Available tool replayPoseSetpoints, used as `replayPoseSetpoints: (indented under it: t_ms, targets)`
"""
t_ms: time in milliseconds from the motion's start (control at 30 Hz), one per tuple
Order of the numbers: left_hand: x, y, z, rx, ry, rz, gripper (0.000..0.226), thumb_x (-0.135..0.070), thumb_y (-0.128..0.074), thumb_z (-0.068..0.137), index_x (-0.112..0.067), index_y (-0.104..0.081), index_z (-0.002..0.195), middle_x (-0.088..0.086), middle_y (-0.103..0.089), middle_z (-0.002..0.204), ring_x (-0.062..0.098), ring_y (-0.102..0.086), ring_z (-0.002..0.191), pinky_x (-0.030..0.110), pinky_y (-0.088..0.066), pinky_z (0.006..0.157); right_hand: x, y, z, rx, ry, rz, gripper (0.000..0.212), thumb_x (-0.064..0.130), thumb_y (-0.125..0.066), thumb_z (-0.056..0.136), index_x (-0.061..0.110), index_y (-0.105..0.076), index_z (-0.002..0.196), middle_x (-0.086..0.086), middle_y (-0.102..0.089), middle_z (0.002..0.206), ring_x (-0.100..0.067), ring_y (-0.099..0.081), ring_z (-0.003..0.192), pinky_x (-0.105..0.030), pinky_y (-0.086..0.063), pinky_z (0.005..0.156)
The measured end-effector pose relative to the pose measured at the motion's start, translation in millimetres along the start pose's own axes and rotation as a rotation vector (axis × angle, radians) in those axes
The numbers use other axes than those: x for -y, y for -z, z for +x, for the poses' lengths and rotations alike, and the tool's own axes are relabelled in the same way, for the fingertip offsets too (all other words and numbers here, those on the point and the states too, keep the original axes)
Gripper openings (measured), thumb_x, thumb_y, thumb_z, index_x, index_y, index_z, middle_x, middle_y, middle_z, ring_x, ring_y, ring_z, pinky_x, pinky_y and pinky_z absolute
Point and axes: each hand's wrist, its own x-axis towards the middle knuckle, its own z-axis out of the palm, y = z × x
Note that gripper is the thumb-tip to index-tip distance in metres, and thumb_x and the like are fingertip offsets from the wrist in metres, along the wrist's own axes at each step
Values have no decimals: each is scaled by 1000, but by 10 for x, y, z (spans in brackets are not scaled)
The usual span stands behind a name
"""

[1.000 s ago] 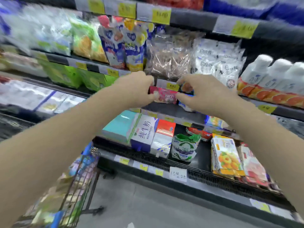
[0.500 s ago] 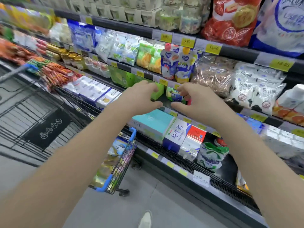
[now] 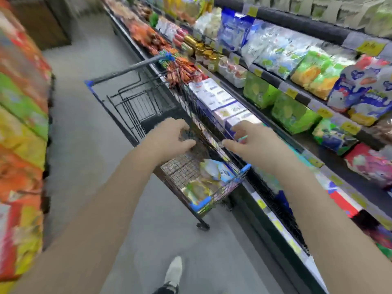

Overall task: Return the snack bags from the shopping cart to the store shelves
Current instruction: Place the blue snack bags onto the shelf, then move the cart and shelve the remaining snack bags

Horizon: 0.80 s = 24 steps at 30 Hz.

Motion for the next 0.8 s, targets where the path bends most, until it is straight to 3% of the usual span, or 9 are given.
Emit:
replayPoseSetpoints:
  t_ms: [200,333,600,800]
  targets:
    - [907,210,-151,-2,78,-20,63,-55,-68,84,-25,-51,138,2,-49,140,22,-49,127,43,-44,104,701,-612,365,96,96,-37,51,50,-70,89,22,-59,130,6,-64,112,-16,-65,96,-38,-54,92]
    - [1615,342,-119,-49,63,-52,59,-52,-67,85,-25,-52,135,-1,-52,135,18,-50,122,37,-44,100,1229,-1057,681,121,106,-59,50,51,-67,90,24,-56,131,7,-64,115,-16,-65,102,-39,-54,92]
    - [2981,557,160,10,-58,-61,60,-53,-67,86,-23,-53,136,0,-54,133,18,-48,124,42,-42,105,2163,-1990,1279,124,-18,-39,49,50,-66,91,28,-56,133,11,-66,116,-11,-64,102,-40,-56,92]
    - [3524,540,500,47,-158,-71,59,-50,-65,88,-21,-51,138,1,-52,137,21,-46,129,45,-40,107,2345,-2455,1587,142,-146,-18,47,52,-66,90,29,-58,130,12,-67,112,-12,-63,106,-41,-54,96]
